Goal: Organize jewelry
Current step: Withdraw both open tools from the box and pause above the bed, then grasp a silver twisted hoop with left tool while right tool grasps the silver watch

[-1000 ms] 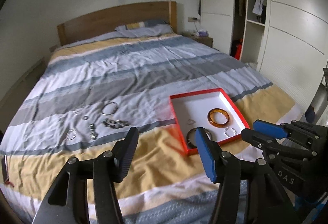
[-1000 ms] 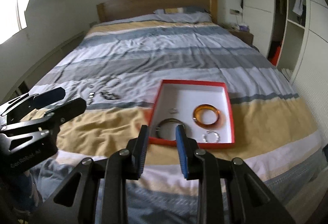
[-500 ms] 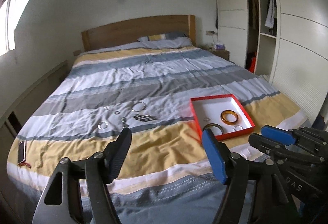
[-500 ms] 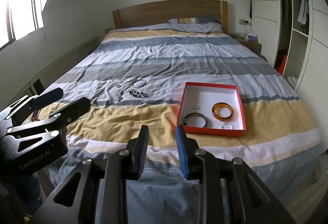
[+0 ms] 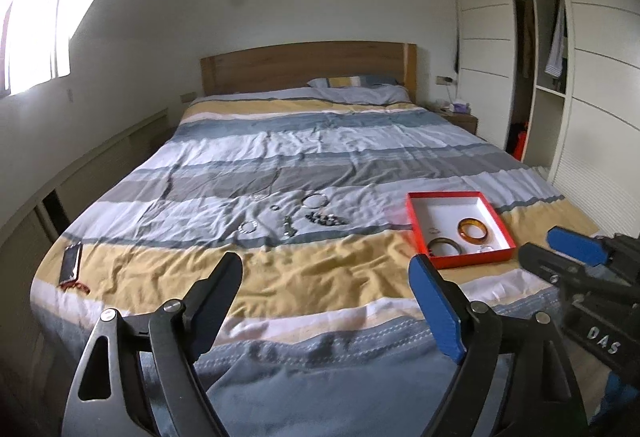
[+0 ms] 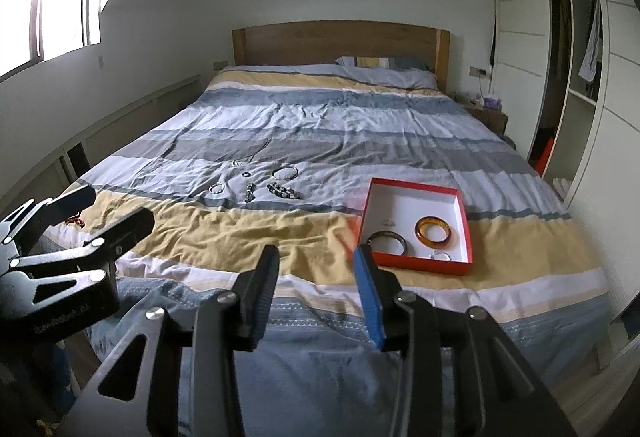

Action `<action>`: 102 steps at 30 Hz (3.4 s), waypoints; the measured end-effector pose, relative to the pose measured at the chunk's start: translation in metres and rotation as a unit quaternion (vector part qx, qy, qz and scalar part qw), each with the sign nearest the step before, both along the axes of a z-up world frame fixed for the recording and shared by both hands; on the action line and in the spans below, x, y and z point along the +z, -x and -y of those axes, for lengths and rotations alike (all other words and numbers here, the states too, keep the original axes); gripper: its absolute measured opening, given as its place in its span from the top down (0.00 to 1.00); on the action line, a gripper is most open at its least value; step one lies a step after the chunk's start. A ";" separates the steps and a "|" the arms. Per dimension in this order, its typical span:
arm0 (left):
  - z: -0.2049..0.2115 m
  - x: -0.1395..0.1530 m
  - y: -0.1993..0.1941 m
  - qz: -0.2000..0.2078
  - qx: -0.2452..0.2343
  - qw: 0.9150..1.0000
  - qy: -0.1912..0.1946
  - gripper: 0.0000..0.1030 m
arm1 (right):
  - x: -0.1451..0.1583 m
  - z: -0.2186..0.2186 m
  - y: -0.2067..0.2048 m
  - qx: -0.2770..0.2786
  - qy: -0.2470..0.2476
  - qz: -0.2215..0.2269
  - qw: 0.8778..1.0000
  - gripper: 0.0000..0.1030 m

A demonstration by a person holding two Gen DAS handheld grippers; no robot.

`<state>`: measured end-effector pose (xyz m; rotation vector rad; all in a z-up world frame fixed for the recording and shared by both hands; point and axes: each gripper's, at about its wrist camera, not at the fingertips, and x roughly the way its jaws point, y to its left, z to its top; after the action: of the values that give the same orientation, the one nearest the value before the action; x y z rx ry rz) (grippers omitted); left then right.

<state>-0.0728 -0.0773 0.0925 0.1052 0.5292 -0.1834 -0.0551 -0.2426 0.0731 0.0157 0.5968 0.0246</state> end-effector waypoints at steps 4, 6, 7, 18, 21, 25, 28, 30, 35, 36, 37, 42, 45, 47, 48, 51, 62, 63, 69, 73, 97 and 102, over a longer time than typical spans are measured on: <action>-0.016 -0.001 0.004 -0.006 0.023 1.000 0.013 0.18 | 0.004 -0.005 0.008 0.003 0.006 0.007 1.000 0.63; -0.022 0.000 0.007 -0.005 0.033 0.999 0.020 0.18 | 0.006 -0.007 0.012 0.003 0.008 0.011 1.000 0.63; -0.023 0.002 0.009 -0.003 0.036 0.999 0.021 0.18 | 0.007 -0.008 0.015 0.002 0.010 0.014 1.000 0.63; -0.036 0.019 0.032 0.027 0.055 0.998 0.032 0.16 | 0.023 -0.024 0.039 0.012 0.027 0.042 0.999 0.62; -0.040 0.023 0.035 0.038 0.064 0.996 0.039 0.16 | 0.026 -0.027 0.042 0.012 0.032 0.047 0.998 0.62; -0.042 0.024 0.036 0.048 0.068 0.996 0.041 0.16 | 0.027 -0.027 0.043 0.010 0.035 0.050 0.998 0.61; -0.043 0.023 0.034 0.048 0.068 0.996 0.039 0.13 | 0.026 -0.027 0.044 0.011 0.034 0.049 0.998 0.60; -0.042 0.021 0.032 0.044 0.067 0.996 0.036 0.13 | 0.026 -0.027 0.044 0.012 0.033 0.047 0.998 0.60; -0.039 0.013 0.022 0.025 0.063 0.997 0.024 0.11 | 0.022 -0.027 0.035 0.016 0.033 0.039 0.999 0.59; -0.039 0.012 0.020 0.023 0.063 0.998 0.023 0.11 | 0.021 -0.028 0.032 0.017 0.034 0.036 0.999 0.59; -0.039 0.010 0.018 0.021 0.063 0.998 0.021 0.11 | 0.020 -0.027 0.030 0.017 0.033 0.035 0.999 0.59; -0.034 0.003 0.007 0.021 0.066 0.998 0.006 0.10 | 0.013 -0.023 0.013 0.017 0.021 0.028 0.999 0.59; -0.034 -0.002 -0.002 0.014 0.068 0.998 0.001 0.09 | 0.008 -0.020 0.003 0.022 0.013 0.025 0.999 0.59; -0.034 -0.007 -0.010 0.008 0.070 0.998 -0.002 0.09 | 0.005 -0.020 -0.004 0.027 0.010 0.024 0.999 0.59; -0.034 -0.008 -0.013 0.005 0.069 0.998 -0.003 0.09 | 0.003 -0.021 -0.008 0.029 0.010 0.022 0.999 0.59; -0.037 -0.014 -0.024 -0.006 0.070 0.998 -0.002 0.09 | -0.001 -0.024 -0.021 0.036 0.008 0.015 0.999 0.59; -0.039 -0.044 -0.065 -0.054 0.070 0.996 -0.006 0.09 | -0.034 -0.033 -0.064 0.067 0.011 -0.029 0.997 0.59; -0.039 -0.047 -0.069 -0.059 0.070 0.996 -0.006 0.09 | -0.038 -0.033 -0.068 0.069 0.009 -0.034 0.997 0.59; -0.057 -0.078 -0.106 -0.102 0.088 0.991 0.002 0.13 | -0.065 -0.028 -0.102 0.079 -0.004 -0.069 0.994 0.59; -0.071 -0.097 -0.130 -0.129 0.101 0.986 0.012 0.13 | -0.081 -0.026 -0.129 0.087 -0.012 -0.087 0.992 0.59; -0.117 -0.172 -0.359 -0.172 0.100 0.980 0.022 0.18 | -0.166 -0.088 -0.347 0.177 -0.101 -0.137 0.969 0.59; -0.119 -0.193 -0.393 -0.190 0.092 0.977 0.022 0.18 | -0.192 -0.108 -0.376 0.187 -0.105 -0.156 0.964 0.60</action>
<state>0.3202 0.0417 -0.1010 -0.0240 0.9122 -0.0323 0.3206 -0.1348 -0.1186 0.1149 0.9050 0.4610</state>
